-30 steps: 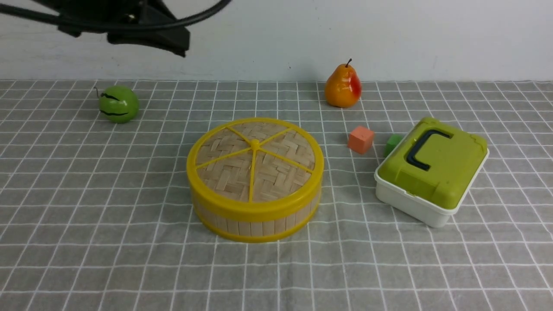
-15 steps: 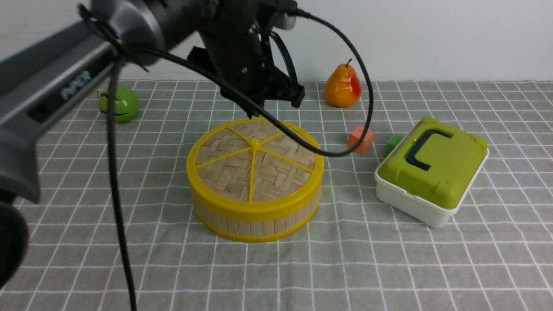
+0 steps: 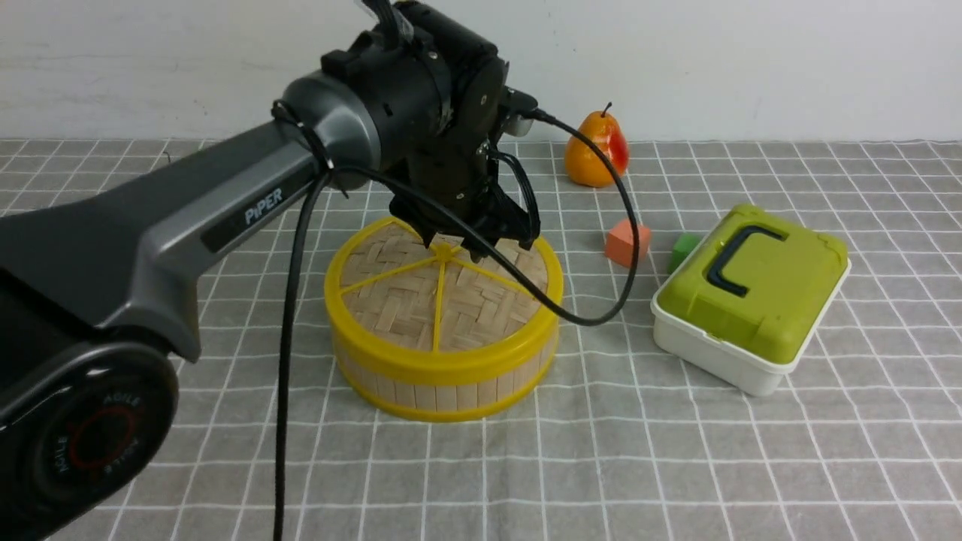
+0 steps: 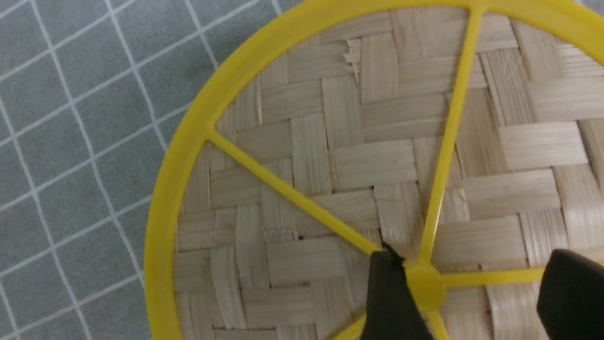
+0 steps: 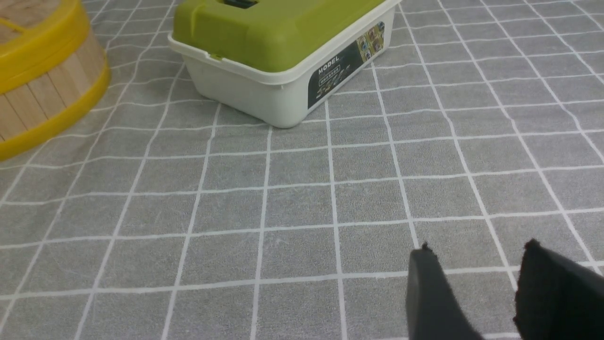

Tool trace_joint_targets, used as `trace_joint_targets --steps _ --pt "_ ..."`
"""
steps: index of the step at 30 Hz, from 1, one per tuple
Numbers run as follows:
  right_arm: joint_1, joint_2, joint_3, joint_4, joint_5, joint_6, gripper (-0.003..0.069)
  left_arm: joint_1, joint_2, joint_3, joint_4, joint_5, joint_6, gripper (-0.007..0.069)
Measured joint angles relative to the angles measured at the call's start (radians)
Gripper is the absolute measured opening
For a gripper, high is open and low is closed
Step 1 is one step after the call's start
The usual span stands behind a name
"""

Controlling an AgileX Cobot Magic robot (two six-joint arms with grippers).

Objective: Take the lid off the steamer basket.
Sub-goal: Use the left arm to lift the lid of the steamer, then use the left arm to place the steamer lid on the table

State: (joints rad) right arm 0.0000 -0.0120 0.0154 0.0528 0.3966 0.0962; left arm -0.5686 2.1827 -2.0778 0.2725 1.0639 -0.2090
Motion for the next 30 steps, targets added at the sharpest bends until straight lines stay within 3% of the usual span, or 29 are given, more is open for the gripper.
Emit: trace_joint_targets --steps 6,11,23,30 --pt "0.000 0.000 0.000 0.000 0.000 0.000 0.0241 -0.001 0.028 -0.005 0.028 0.012 -0.090 0.0293" --pt "0.000 0.000 0.000 0.000 0.000 0.000 0.0241 -0.001 0.028 -0.007 0.053 0.026 -0.135 0.0103" --pt "0.000 0.000 0.000 0.000 0.000 0.000 0.0241 -0.002 -0.023 -0.005 0.068 0.031 -0.193 0.0103" --pt "0.000 0.000 0.000 0.000 0.000 0.000 0.0241 0.018 -0.293 -0.043 0.198 0.035 -0.201 0.0103"
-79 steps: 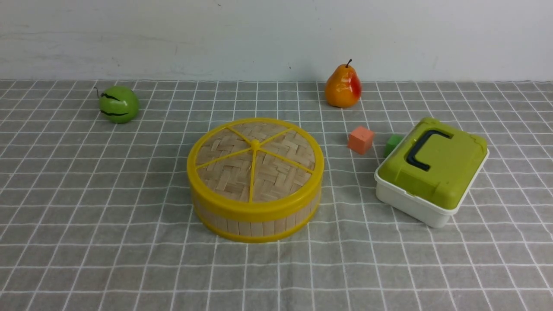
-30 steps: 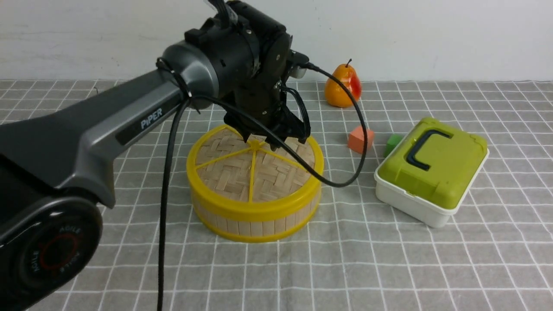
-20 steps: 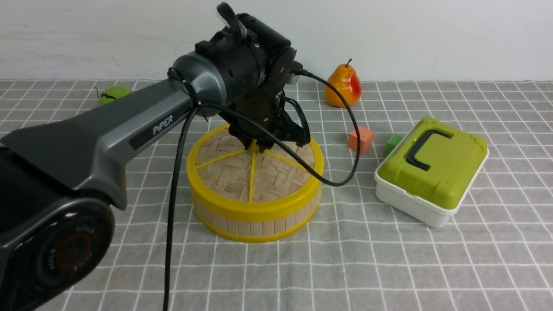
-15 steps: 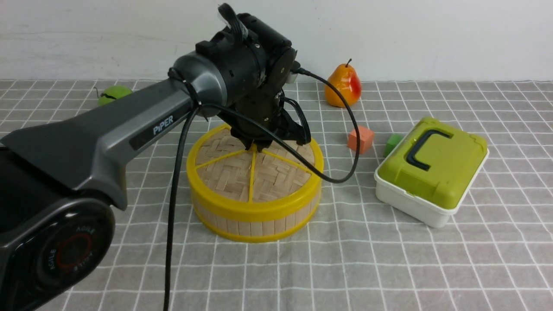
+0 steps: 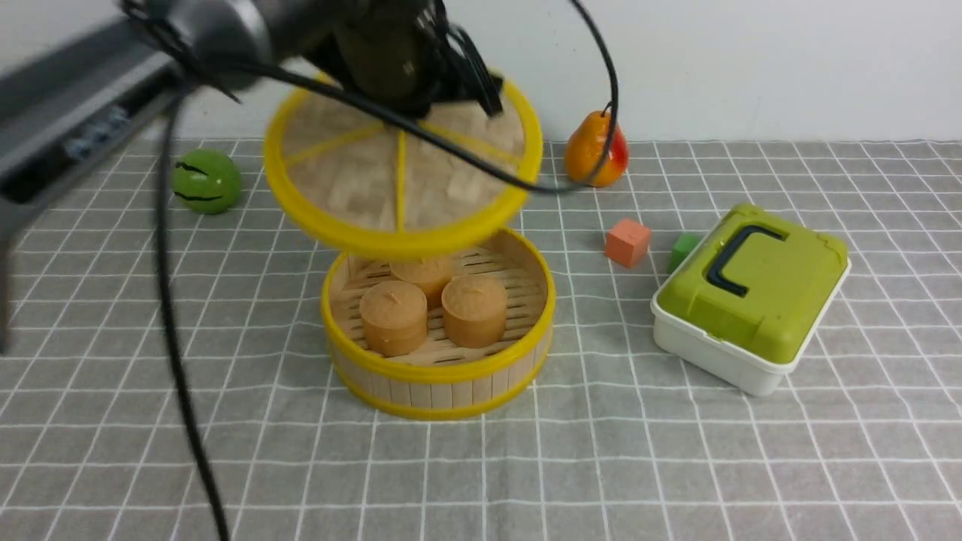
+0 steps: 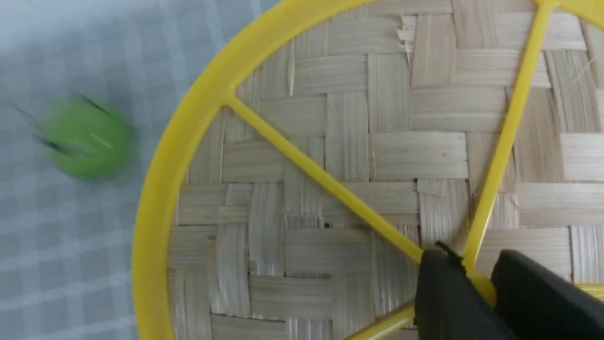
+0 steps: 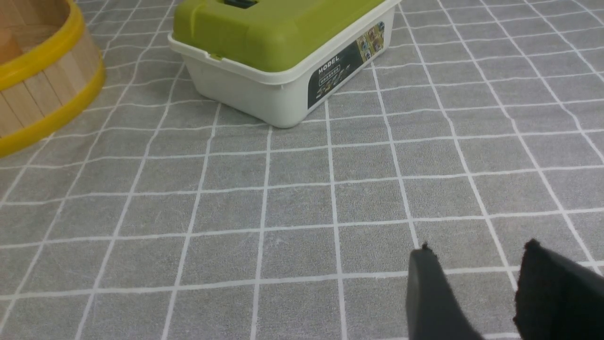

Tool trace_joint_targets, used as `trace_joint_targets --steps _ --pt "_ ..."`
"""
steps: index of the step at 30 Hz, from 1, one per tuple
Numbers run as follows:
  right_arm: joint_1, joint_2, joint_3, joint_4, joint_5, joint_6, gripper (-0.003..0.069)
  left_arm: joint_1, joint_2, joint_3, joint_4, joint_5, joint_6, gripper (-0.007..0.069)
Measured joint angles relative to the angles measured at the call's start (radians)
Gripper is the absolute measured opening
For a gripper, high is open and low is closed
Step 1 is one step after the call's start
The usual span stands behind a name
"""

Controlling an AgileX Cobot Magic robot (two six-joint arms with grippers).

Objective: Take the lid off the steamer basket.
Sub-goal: Use the left arm to place the steamer lid on the table

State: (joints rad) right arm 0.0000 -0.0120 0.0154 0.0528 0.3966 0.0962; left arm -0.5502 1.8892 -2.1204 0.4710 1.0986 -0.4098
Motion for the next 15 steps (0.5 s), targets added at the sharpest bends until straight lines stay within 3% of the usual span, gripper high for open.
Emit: trace_joint_targets --steps 5,8,12,15 --pt "0.000 0.000 0.000 0.000 0.000 0.000 0.0241 0.117 -0.144 -0.003 0.039 0.027 -0.012 0.0103" --pt "0.000 0.000 0.000 0.000 0.000 0.000 0.0241 0.276 -0.185 0.016 0.023 0.099 -0.002 0.0103" --pt "0.000 0.000 0.000 0.000 0.000 0.000 0.0241 0.460 -0.191 0.144 -0.072 0.065 -0.004 0.0103" --pt "0.000 0.000 0.000 0.000 0.000 0.000 0.0241 0.529 -0.191 0.303 -0.162 -0.020 -0.009 0.0103"
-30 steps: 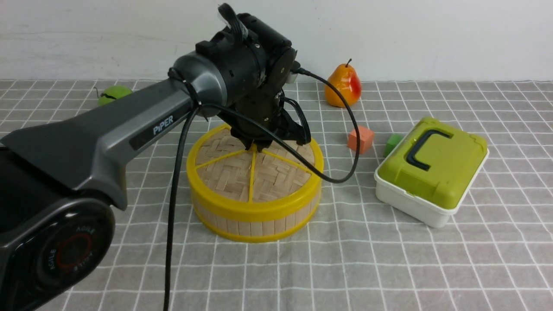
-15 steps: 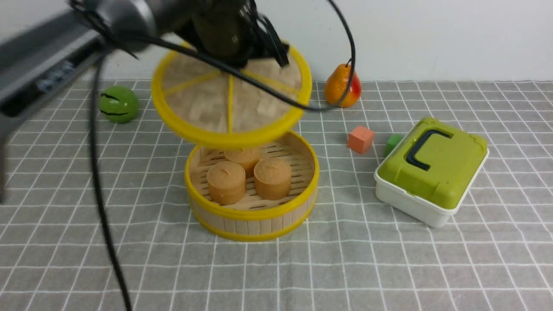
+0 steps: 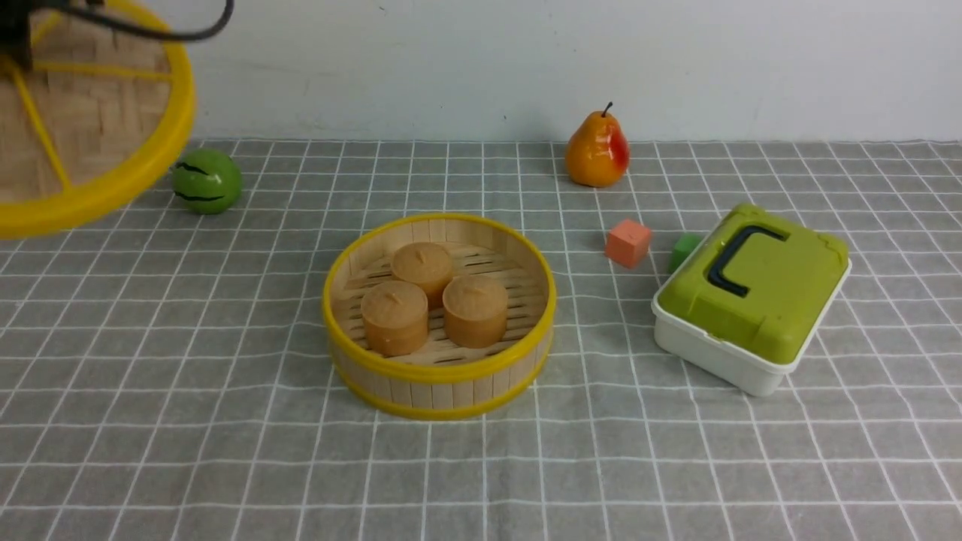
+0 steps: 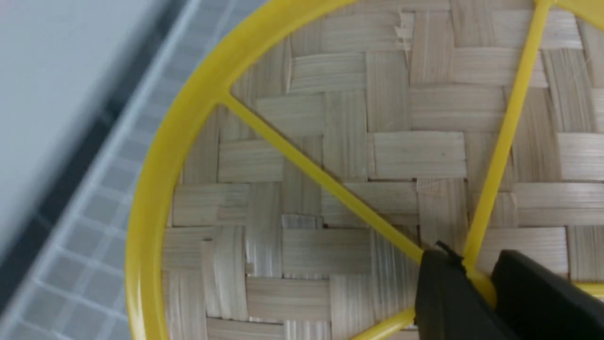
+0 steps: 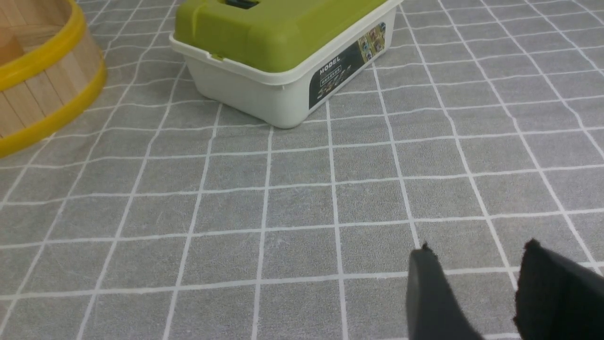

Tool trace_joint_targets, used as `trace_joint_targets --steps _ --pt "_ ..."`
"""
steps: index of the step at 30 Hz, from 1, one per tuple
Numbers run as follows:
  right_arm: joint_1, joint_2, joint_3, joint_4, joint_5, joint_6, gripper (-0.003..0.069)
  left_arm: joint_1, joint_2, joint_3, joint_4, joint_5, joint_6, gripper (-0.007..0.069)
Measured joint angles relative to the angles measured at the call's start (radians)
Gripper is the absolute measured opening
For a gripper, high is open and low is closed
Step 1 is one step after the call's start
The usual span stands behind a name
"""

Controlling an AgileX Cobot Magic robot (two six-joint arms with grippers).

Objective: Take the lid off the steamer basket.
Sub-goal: Use the left arm to place the steamer lid on the table

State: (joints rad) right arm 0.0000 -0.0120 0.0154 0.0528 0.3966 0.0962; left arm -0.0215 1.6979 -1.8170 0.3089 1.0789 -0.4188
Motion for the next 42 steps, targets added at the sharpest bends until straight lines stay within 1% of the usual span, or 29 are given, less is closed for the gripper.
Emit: trace_joint_targets --steps 1,2,3,6,9,13,18,21,25,29,32,34,38,42 --pt "0.000 0.000 0.000 0.000 0.000 0.000 0.0241 0.020 0.004 0.125 -0.053 -0.108 -0.001 0.0103" --pt "0.000 0.000 0.000 0.000 0.000 0.000 0.0241 0.020 0.005 0.157 -0.058 -0.122 -0.001 0.0103" --pt "0.000 0.000 0.000 0.000 0.000 0.000 0.0241 0.017 0.017 0.264 -0.091 -0.239 -0.002 0.0103" --pt "0.000 0.000 0.000 0.000 0.000 0.000 0.0241 -0.008 0.049 0.432 -0.115 -0.411 -0.013 0.0103" --pt "0.000 0.000 0.000 0.000 0.000 0.000 0.0241 -0.041 0.096 0.498 -0.112 -0.510 -0.034 0.0103" --pt "0.000 0.000 0.000 0.000 0.000 0.000 0.0241 -0.069 0.169 0.503 -0.072 -0.575 -0.050 0.0103" --pt "0.000 0.000 0.000 0.000 0.000 0.000 0.0241 -0.075 0.218 0.503 -0.029 -0.609 -0.108 0.0103" --pt "0.000 0.000 0.000 0.000 0.000 0.000 0.0241 -0.076 0.220 0.502 0.009 -0.619 -0.171 0.0103" --pt "0.000 0.000 0.000 0.000 0.000 0.000 0.0241 -0.081 0.221 0.502 0.021 -0.623 -0.194 0.0103" --pt "0.000 0.000 0.000 0.000 0.000 0.000 0.0241 -0.082 0.220 0.500 0.025 -0.615 -0.199 0.0151" --pt "0.000 0.000 0.000 0.000 0.000 0.000 0.0241 -0.081 0.210 0.500 0.054 -0.585 -0.217 0.0255" --pt "0.000 0.000 0.000 0.000 0.000 0.000 0.0241 -0.080 0.199 0.500 0.105 -0.568 -0.257 0.0293" --pt "0.000 0.000 0.000 0.000 0.000 0.000 0.0241 -0.079 0.188 0.500 0.166 -0.536 -0.317 0.0303" --pt "0.000 0.000 0.000 0.000 0.000 0.000 0.0241 -0.082 0.171 0.502 0.144 -0.497 -0.327 0.0293"
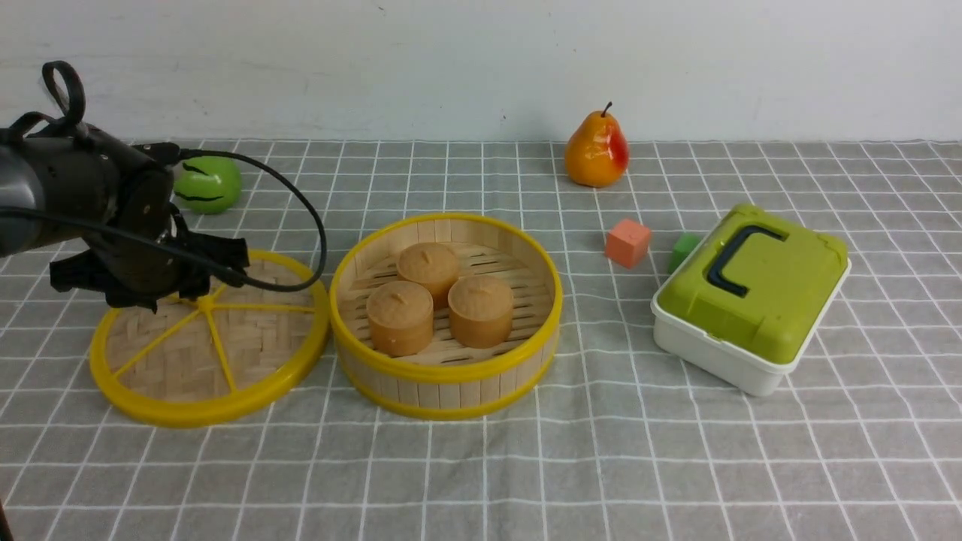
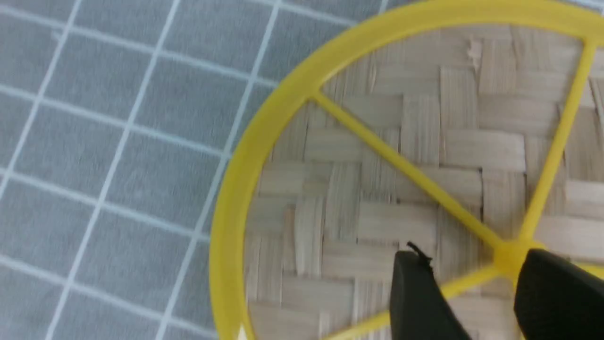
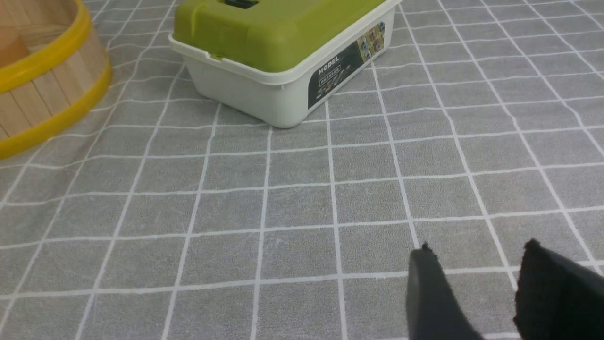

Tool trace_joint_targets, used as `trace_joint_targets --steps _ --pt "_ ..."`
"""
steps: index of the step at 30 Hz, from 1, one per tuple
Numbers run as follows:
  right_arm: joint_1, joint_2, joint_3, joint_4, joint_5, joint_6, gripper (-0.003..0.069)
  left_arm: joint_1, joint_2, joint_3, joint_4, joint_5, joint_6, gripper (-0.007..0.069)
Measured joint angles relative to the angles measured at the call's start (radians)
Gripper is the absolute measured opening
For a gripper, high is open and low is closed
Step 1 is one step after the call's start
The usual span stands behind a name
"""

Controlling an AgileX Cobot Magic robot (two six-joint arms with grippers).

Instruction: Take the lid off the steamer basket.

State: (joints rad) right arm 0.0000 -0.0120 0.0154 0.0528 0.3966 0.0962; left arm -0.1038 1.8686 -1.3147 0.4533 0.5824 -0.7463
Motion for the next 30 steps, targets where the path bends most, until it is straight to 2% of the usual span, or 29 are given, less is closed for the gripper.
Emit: trace_joint_targets --steps 4,6,8,12,14,15,16,17,30 --pt "0.000 0.000 0.000 0.000 0.000 0.000 0.0241 -0.021 -0.093 0.003 -0.017 0.018 0.009 0.0275" --pt "0.000 0.000 0.000 0.000 0.000 0.000 0.0241 -0.057 -0.245 0.004 -0.018 -0.021 0.020 0.0246" --pt "0.000 0.000 0.000 0.000 0.000 0.000 0.0241 -0.069 -0.296 0.004 -0.016 -0.040 0.020 0.0232" --pt "0.000 0.000 0.000 0.000 0.000 0.000 0.0241 -0.126 -0.614 0.032 0.009 -0.174 0.021 0.0133" --pt "0.000 0.000 0.000 0.000 0.000 0.000 0.0241 -0.132 -0.678 0.057 0.011 -0.201 0.020 0.0094" --pt "0.000 0.000 0.000 0.000 0.000 0.000 0.0241 -0.135 -0.777 0.108 0.013 -0.221 0.020 0.0037" --pt "0.000 0.000 0.000 0.000 0.000 0.000 0.0241 -0.135 -0.802 0.115 0.013 -0.225 0.020 0.0030" --pt "0.000 0.000 0.000 0.000 0.000 0.000 0.0241 -0.135 -0.897 0.198 0.015 -0.229 0.020 -0.0013" --pt "0.000 0.000 0.000 0.000 0.000 0.000 0.0241 -0.135 -1.573 0.894 0.004 -0.252 -0.012 -0.0013"
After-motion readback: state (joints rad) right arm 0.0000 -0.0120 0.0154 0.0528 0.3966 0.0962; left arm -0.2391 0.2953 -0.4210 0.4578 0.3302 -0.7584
